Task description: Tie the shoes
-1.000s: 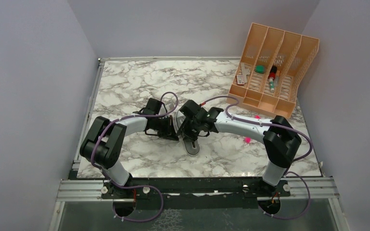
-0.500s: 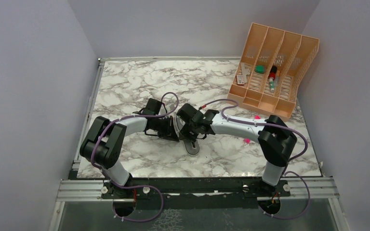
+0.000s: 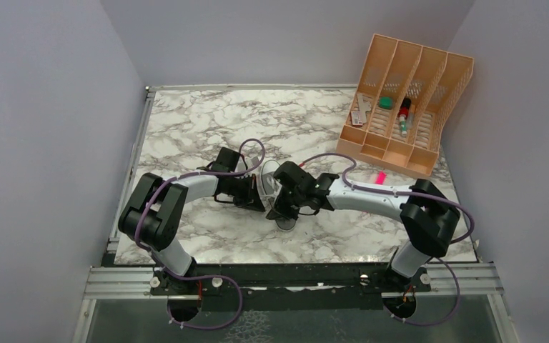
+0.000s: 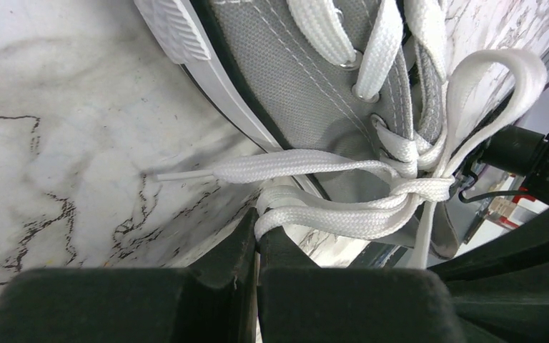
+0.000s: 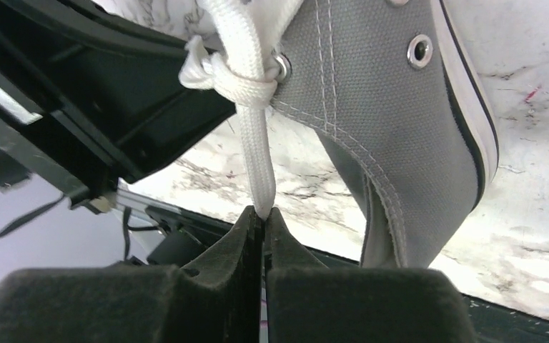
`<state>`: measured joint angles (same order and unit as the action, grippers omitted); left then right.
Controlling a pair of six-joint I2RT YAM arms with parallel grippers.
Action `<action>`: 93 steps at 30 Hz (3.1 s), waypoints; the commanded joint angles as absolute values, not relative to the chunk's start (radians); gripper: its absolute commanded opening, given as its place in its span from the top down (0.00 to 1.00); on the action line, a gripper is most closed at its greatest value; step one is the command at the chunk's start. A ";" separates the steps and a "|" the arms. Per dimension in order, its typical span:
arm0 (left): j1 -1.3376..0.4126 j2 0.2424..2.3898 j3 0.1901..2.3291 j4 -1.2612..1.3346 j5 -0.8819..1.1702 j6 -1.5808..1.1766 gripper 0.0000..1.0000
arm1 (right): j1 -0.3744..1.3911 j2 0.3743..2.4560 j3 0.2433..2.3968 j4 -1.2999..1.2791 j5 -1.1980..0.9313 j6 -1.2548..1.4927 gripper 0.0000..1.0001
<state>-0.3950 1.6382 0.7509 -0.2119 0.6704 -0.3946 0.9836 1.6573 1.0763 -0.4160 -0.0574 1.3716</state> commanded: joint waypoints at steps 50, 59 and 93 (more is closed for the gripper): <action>-0.401 1.663 0.802 -0.231 0.723 -0.431 1.00 | 0.431 1.880 1.187 -0.340 -1.016 0.332 0.44; -0.409 1.658 0.797 -0.232 0.723 -0.443 1.00 | 0.433 1.936 1.224 -0.296 -1.064 0.363 0.42; -0.414 1.612 0.745 -0.285 0.704 -0.403 1.00 | 0.489 1.967 1.211 -0.243 -0.907 0.499 1.00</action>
